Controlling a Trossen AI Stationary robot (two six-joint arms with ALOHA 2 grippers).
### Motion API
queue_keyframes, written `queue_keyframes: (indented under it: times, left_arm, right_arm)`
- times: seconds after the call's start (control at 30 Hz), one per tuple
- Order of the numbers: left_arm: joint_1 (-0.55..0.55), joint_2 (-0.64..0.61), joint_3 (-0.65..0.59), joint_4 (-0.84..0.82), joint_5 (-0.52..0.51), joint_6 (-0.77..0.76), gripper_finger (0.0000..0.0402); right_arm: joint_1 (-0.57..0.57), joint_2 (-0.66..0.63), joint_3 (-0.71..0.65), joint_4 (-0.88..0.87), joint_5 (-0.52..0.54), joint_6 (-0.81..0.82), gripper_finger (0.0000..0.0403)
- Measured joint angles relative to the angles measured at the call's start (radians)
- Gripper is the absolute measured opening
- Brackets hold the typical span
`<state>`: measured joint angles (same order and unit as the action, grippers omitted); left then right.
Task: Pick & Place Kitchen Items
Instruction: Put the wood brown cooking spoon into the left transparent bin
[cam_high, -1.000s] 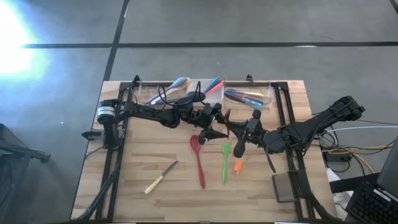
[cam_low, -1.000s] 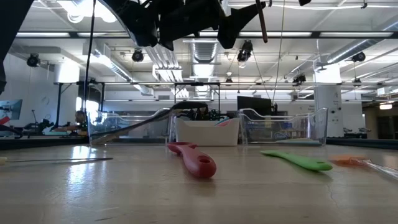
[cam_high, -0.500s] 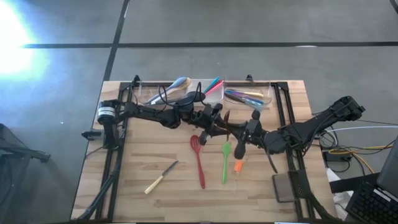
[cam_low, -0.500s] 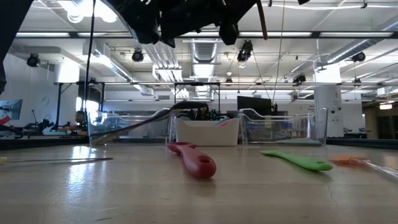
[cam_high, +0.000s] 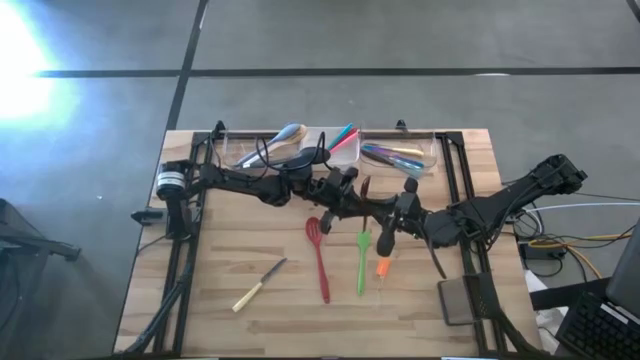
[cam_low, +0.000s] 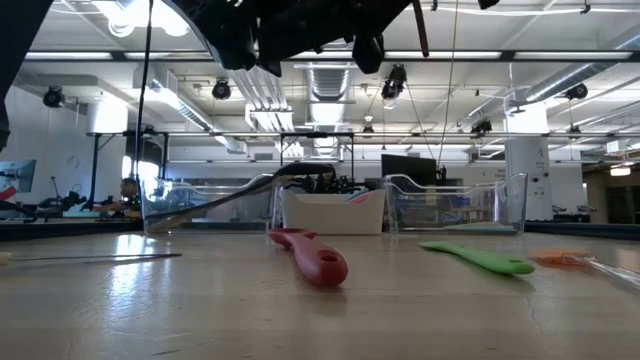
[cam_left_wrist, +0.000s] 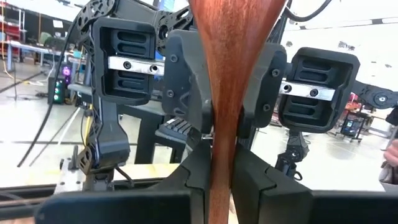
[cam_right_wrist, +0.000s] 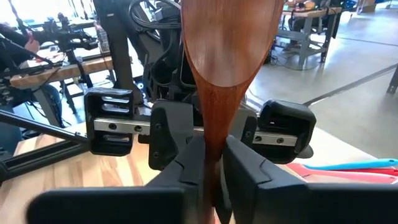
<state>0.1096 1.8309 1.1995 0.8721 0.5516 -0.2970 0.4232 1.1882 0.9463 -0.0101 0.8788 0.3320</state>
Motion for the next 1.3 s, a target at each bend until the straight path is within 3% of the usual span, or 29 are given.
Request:
queue_keyframes:
  times: [0.17, 0.3, 0.5, 0.67, 0.8, 0.93, 1.0, 1.3]
  left_arm:
    - [-0.002, 0.000, -0.001, -0.025, 0.014, -0.012, 0.0038]
    - [-0.001, 0.000, -0.002, -0.027, 0.023, -0.017, 0.0038]
    - [0.040, -0.034, -0.002, -0.145, 0.078, -0.019, 0.0038]
    - [0.096, -0.134, -0.002, -0.446, 0.074, 0.083, 0.0038]
    - [0.146, -0.233, 0.003, -0.799, -0.069, 0.260, 0.0038]
    - [0.218, -0.315, 0.021, -1.122, -0.369, 0.442, 0.0038]
    - [0.268, -0.345, 0.027, -1.196, -0.469, 0.486, 0.0038]
    - [0.539, -0.389, 0.026, -1.320, -0.497, 0.565, 0.0038]
  right_arm:
    - [0.000, -0.004, 0.021, -0.009, 0.008, 0.001, 0.0111]
    - [0.008, -0.014, 0.059, -0.121, 0.010, 0.027, 0.0163]
    - [0.031, -0.047, 0.148, -0.576, 0.007, 0.326, 0.0203]
    - [0.062, -0.049, 0.193, -0.961, 0.005, 0.664, 0.0205]
    - [0.082, -0.049, 0.170, -1.149, 0.001, 0.879, 0.0199]
    - [0.087, -0.050, 0.105, -1.176, -0.016, 0.973, 0.0194]
    - [0.088, -0.050, 0.073, -1.170, -0.016, 0.995, 0.0194]
    - [0.087, -0.050, 0.001, -1.152, -0.016, 1.056, 0.0194]
